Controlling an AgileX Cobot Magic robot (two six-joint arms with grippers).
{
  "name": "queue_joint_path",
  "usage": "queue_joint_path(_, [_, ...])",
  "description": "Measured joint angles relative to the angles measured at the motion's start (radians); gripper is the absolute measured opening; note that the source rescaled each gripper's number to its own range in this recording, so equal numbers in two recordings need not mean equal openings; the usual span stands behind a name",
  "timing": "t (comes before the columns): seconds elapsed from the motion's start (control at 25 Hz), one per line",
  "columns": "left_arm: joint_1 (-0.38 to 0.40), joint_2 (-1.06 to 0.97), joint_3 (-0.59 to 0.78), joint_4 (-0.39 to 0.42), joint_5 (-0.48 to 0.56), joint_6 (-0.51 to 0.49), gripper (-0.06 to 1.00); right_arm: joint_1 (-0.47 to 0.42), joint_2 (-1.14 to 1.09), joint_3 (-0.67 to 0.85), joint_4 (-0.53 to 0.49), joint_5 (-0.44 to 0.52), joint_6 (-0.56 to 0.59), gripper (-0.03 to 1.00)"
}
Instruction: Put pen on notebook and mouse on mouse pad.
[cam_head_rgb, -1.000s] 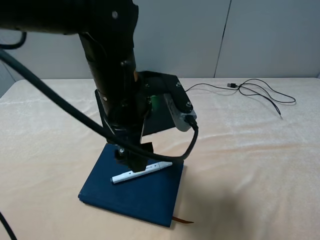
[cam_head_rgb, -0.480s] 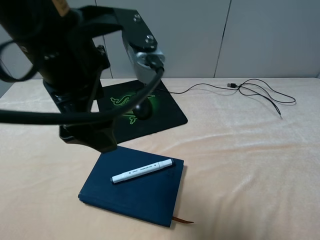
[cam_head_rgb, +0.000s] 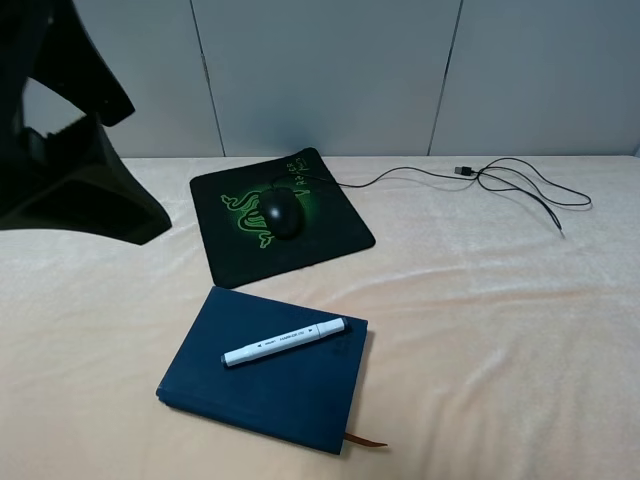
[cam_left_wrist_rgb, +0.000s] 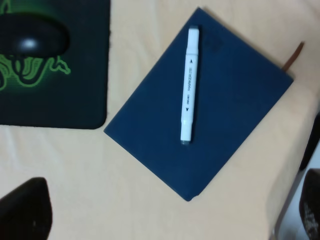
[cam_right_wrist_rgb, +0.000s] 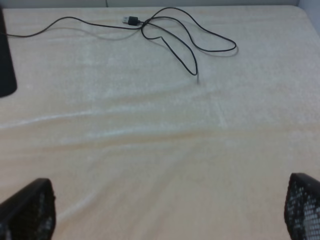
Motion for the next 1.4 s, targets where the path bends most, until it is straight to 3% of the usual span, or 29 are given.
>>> queue_joint_path(0.48, [0.000, -0.243, 0.093, 0.000, 0.002, -0.122, 1.00, 0.000, 0.000, 0.000, 0.000, 0.000, 0.000, 1.00])
queue_joint_path(1.12, [0.000, -0.640, 0.385, 0.000, 0.002, -0.176, 1.00, 0.000, 0.000, 0.000, 0.000, 0.000, 0.000, 1.00])
queue_joint_path(1.24, [0.044, -0.687, 0.418, 0.000, 0.002, -0.186, 1.00, 0.000, 0.000, 0.000, 0.000, 0.000, 0.000, 1.00])
queue_joint_path(1.4, [0.165, -0.740, 0.449, 0.003, 0.002, -0.245, 1.00, 0.000, 0.000, 0.000, 0.000, 0.000, 0.000, 1.00])
